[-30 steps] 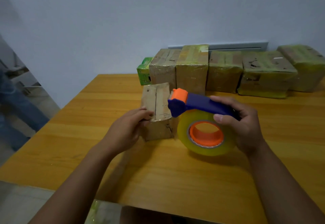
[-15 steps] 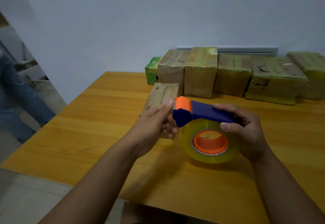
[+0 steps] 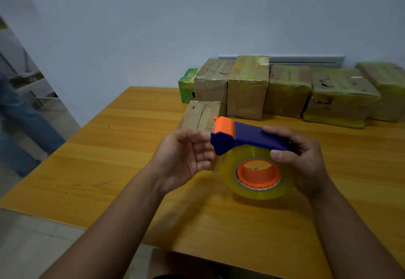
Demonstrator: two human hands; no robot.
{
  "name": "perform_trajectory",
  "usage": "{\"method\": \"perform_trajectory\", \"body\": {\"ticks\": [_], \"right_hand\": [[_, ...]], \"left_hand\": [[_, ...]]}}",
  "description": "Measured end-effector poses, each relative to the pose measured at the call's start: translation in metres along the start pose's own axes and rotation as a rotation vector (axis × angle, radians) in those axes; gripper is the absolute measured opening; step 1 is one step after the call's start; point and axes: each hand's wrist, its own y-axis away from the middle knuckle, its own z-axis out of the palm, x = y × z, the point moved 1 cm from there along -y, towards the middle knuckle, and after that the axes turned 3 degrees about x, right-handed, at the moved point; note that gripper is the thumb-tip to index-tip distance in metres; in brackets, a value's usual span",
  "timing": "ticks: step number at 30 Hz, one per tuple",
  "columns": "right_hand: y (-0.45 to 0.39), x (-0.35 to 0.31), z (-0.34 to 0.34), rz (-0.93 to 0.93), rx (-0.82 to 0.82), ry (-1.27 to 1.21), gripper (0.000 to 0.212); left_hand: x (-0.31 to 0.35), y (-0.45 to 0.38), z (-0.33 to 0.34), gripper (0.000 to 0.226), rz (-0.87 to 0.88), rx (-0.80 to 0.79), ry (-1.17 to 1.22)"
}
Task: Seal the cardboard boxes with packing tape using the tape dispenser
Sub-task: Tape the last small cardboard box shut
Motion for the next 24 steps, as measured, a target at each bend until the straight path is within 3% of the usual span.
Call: {"method": "perform_trajectory", "body": {"ticks": [3,7,11,18,22,24], "right_hand": [[0.001,-0.001,0.001,-0.006,-0.008,0.045,0.042],[0.002,-0.001,0.003,-0.035,-0.020,0.095,0.043],[0.003,-0.002,0.007,-0.067,-0.045,0.149,0.045],[0.002,-0.012,0.015,-0.140,-0.177,0.339,0.049],[-0.004,-0.029,-0.011,-0.148,-0.151,0.411,0.047],[-0.007,-0.033,-0.022,-0.108,-0.178,0.480,0.054]], "left_hand": [[0.008,0.000,-0.003,0.046,-0.061,0.019,-0.063],[0.013,0.000,-0.006,0.037,-0.107,0.068,-0.196],[0.017,-0.002,-0.012,0.011,-0.148,0.071,-0.271],[0.051,0.001,-0.024,0.018,0.069,0.227,-0.837],[0.083,0.010,-0.052,0.015,0.189,0.423,-0.853],[0.085,0.012,-0.067,0.016,0.171,0.445,-0.856]]}}
